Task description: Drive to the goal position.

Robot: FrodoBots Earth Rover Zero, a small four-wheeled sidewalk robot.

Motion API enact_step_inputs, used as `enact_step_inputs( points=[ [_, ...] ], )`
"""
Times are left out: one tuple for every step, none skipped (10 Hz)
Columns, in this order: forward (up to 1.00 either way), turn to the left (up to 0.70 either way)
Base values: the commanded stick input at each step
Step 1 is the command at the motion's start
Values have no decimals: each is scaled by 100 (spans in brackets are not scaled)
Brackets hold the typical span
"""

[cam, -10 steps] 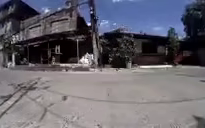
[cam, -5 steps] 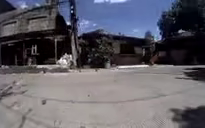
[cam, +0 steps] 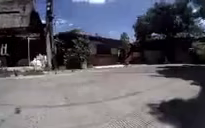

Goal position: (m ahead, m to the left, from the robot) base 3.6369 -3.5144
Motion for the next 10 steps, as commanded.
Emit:
enact_step_inputs(
  points=[
    [100,-40],
    [100,-40],
    [100,-40],
    [100,-40],
    [100,-40],
    [100,-40],
    [100,-40],
    [100,-40],
    [100,-40],
    [100,-40]
  ],
)
